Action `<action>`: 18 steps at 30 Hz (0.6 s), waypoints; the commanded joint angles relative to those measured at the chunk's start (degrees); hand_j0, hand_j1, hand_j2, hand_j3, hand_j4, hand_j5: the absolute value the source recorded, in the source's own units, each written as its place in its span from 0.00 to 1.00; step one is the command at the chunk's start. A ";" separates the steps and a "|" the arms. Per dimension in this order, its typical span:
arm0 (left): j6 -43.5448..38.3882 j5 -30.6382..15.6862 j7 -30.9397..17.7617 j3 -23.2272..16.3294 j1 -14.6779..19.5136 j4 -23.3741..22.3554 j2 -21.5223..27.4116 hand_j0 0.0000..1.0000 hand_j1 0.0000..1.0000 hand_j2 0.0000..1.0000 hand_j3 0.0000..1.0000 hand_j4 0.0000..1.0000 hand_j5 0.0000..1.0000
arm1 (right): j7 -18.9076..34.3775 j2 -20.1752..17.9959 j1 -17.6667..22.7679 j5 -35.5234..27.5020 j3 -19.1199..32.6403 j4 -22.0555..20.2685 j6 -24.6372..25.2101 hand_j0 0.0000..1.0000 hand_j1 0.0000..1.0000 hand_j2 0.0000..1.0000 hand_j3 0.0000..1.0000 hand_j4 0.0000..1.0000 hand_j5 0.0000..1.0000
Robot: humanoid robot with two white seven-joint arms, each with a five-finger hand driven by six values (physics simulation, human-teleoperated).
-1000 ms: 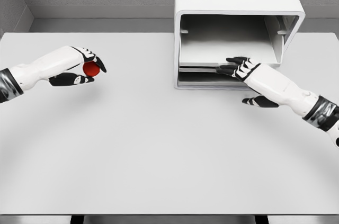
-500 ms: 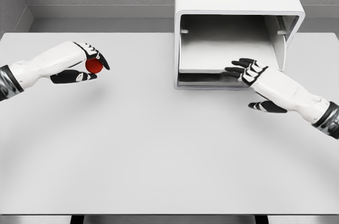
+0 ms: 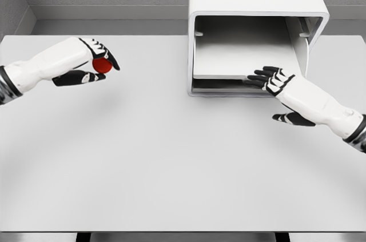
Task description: Slide open multi-storey tabletop storage cabinets and put open load switch and slide close multi-storey tabletop storage cabinets
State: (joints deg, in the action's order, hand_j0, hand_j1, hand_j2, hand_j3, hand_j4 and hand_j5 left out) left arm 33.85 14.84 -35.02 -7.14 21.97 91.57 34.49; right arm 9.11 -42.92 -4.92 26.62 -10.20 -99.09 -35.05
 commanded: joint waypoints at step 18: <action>-0.19 -0.52 0.02 1.61 -0.44 5.63 -1.88 0.53 0.53 0.53 0.53 0.53 0.53 | -0.06 -1.11 2.20 -0.78 1.15 -1.19 0.05 0.98 0.98 0.98 0.98 0.98 0.98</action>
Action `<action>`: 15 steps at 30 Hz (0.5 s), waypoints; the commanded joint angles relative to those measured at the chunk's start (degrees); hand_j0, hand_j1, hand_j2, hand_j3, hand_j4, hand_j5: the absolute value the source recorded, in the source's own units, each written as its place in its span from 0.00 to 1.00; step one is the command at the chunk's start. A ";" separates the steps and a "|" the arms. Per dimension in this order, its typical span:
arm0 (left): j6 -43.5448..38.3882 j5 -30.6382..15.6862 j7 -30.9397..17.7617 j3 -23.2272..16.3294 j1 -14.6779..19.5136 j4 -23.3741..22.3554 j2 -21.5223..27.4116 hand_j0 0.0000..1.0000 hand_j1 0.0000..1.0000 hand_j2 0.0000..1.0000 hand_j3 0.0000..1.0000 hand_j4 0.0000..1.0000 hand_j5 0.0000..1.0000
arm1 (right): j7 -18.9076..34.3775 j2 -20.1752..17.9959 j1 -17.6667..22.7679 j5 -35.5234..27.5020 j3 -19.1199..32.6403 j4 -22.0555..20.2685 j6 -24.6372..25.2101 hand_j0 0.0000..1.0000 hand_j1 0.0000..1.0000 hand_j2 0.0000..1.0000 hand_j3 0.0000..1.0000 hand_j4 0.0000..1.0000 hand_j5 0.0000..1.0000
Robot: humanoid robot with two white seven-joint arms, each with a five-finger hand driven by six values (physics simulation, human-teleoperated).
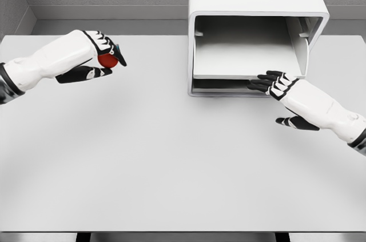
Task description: Slide open multi-storey tabletop storage cabinets and put open load switch and slide close multi-storey tabletop storage cabinets
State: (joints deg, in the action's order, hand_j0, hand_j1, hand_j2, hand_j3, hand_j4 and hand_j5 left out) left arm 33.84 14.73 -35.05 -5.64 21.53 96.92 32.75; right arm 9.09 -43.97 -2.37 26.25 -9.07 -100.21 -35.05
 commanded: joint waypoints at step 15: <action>-0.18 -0.31 0.05 0.01 0.09 3.10 -3.57 0.53 0.53 0.53 0.53 0.53 0.53 | -0.12 -2.09 5.27 -0.67 9.07 -0.69 0.05 0.98 0.98 0.98 0.98 0.98 0.98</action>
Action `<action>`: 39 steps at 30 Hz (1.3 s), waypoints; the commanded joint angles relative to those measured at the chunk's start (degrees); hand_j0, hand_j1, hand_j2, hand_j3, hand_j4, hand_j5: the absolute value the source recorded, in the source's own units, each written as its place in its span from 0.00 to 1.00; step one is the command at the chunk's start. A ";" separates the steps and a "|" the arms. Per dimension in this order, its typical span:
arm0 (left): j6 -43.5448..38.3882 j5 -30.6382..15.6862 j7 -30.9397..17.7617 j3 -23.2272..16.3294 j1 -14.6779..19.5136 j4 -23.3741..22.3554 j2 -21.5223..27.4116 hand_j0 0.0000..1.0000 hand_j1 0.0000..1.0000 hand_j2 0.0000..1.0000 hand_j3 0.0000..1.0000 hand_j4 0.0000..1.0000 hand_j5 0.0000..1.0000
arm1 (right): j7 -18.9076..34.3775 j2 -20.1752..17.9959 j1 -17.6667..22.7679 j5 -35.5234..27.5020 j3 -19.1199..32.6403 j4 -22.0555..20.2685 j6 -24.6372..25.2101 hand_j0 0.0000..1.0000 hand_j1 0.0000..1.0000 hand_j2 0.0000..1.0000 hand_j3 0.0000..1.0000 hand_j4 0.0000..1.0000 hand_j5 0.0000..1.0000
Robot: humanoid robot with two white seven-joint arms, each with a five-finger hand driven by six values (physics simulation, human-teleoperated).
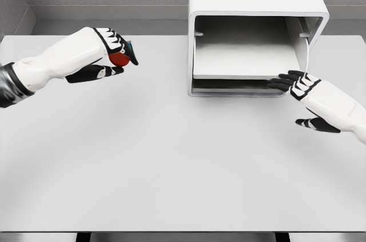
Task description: Slide open multi-storey tabletop storage cabinets and put open load switch and slide close multi-storey tabletop storage cabinets
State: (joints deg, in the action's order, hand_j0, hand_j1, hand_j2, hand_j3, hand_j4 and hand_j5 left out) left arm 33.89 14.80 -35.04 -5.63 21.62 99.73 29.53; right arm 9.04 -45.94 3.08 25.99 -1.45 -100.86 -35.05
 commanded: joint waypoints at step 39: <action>-0.23 3.04 0.04 -3.68 3.16 -0.15 -12.31 0.52 0.52 0.52 0.52 0.52 0.52 | 0.10 -16.99 2.99 -17.28 -10.94 1.11 0.05 0.73 0.73 0.73 0.73 0.73 0.73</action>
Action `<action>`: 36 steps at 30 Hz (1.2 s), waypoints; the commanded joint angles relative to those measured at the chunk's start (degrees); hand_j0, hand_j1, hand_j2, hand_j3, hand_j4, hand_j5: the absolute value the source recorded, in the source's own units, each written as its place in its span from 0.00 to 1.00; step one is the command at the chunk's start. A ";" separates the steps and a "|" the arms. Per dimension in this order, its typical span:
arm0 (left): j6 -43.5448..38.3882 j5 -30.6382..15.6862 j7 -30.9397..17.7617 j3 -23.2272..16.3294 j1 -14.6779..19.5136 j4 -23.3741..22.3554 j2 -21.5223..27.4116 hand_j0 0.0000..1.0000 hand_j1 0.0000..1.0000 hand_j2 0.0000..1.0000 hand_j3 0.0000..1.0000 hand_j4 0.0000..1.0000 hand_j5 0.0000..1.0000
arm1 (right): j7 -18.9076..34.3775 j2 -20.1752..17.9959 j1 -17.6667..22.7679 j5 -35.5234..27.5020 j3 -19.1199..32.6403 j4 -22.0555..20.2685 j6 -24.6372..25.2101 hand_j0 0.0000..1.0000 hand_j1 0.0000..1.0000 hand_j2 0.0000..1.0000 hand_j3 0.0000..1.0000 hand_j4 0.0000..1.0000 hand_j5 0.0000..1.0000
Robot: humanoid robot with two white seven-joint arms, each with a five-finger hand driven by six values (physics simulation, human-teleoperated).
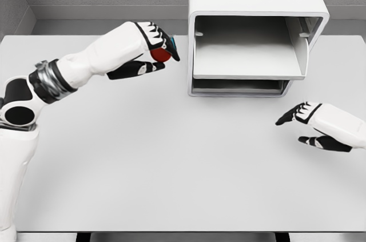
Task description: Slide open multi-storey tabletop storage cabinets and put open load switch and slide close multi-storey tabletop storage cabinets
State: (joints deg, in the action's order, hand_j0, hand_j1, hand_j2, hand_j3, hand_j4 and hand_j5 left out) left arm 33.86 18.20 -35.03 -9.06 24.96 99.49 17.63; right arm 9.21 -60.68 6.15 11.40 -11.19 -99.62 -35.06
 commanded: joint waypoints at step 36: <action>-0.19 12.03 0.03 -9.04 5.01 -3.43 -14.29 0.53 0.53 0.53 0.53 0.53 0.53 | 0.29 -12.09 -0.70 -11.22 -6.74 -1.45 0.06 0.85 0.85 0.85 0.85 0.85 0.85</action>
State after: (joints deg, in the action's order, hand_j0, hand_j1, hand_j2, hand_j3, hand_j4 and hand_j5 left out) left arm 33.80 28.95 -35.05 -17.97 30.23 96.78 4.72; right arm 9.50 -72.63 5.45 0.56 -17.92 -101.06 -35.06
